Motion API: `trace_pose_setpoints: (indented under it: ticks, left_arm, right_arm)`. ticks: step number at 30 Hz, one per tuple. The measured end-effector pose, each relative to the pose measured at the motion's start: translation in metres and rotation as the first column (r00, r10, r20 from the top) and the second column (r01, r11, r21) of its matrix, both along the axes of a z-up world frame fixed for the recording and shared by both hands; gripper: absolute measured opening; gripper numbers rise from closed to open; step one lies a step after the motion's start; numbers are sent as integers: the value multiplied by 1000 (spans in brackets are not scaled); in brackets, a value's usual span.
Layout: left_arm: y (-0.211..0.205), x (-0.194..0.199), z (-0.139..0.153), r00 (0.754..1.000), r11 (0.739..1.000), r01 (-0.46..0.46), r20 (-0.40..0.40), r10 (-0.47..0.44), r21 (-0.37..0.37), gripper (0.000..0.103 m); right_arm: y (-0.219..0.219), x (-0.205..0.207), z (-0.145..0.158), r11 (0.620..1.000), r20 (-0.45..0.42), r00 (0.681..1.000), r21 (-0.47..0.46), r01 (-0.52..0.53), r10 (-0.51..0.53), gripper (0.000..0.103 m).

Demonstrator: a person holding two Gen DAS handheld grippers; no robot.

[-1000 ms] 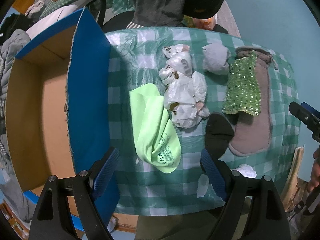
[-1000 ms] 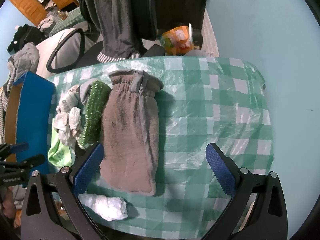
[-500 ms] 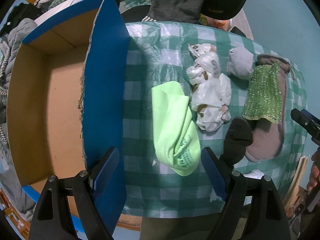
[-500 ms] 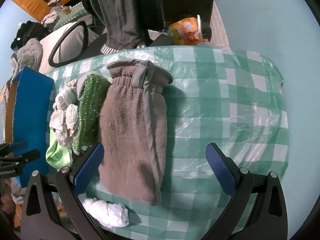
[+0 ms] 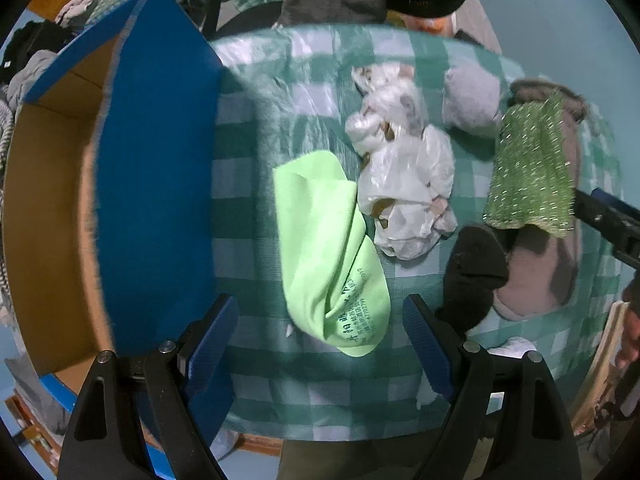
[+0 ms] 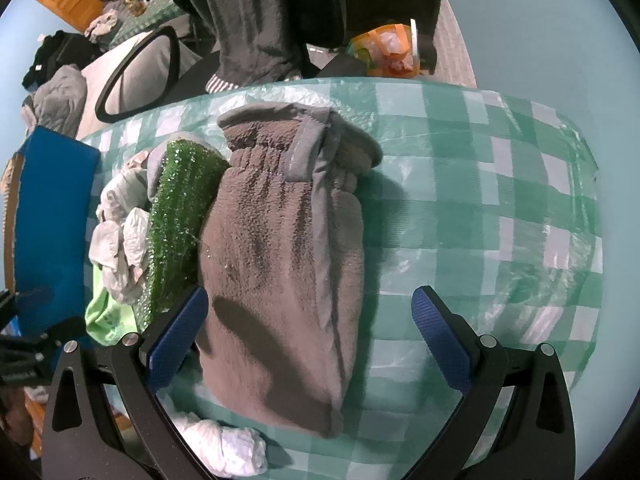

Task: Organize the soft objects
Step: 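Close left gripper on the lime green cloth while right gripper closes on the grey mitten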

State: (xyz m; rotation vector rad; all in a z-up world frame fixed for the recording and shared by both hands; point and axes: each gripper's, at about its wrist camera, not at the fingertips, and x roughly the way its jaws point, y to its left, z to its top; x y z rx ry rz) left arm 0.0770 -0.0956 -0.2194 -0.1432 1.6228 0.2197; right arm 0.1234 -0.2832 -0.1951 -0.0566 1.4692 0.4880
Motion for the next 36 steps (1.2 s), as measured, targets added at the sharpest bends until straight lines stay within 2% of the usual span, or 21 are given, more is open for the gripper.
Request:
trace_pose_setpoints:
  ticks: [4,15,23,25,28,31,32,33,36]
  left_arm:
    - [-1,5,-22,999,1000,-12,-47,13,20,85]
    - [-5,22,-58,995,1000,-13,-103,16,28,85]
    - [-2,23,-64,996,999,-41,-80,40,-10,85]
    - [-2,23,-65,997,998,-48,-68,46,-27,80]
    - [-1,20,-65,997,996,-59,-49,55,-69,63]
    - [-6,14,-63,999,996,-44,-31,42,-74,42]
    - [-8,12,-63,999,996,-37,-26,35,-75,30]
    - [-10,12,-63,999,996,-33,-22,31,-82,21]
    - [-19,-1,-60,999,993,-35,-12,34,-109,11]
  right_arm:
    - [8,-1,-6,1000,-7,1000,-23,-12,12,101]
    - [26,-9,-24,994,-31,999,-106,-39,36,101]
    - [30,-13,-28,990,-35,998,-133,-57,53,84]
    - [32,-13,-24,988,-38,997,-136,-67,63,78]
    - [31,-15,-19,990,-46,997,-124,-71,66,63]
    - [31,-17,-14,990,-41,997,-118,-76,71,44]
    - [30,-17,-12,990,-39,997,-116,-75,71,38]
    - [30,-17,-10,991,-37,997,-115,-74,70,35]
    - [26,-19,-5,992,-33,997,-109,-68,65,29]
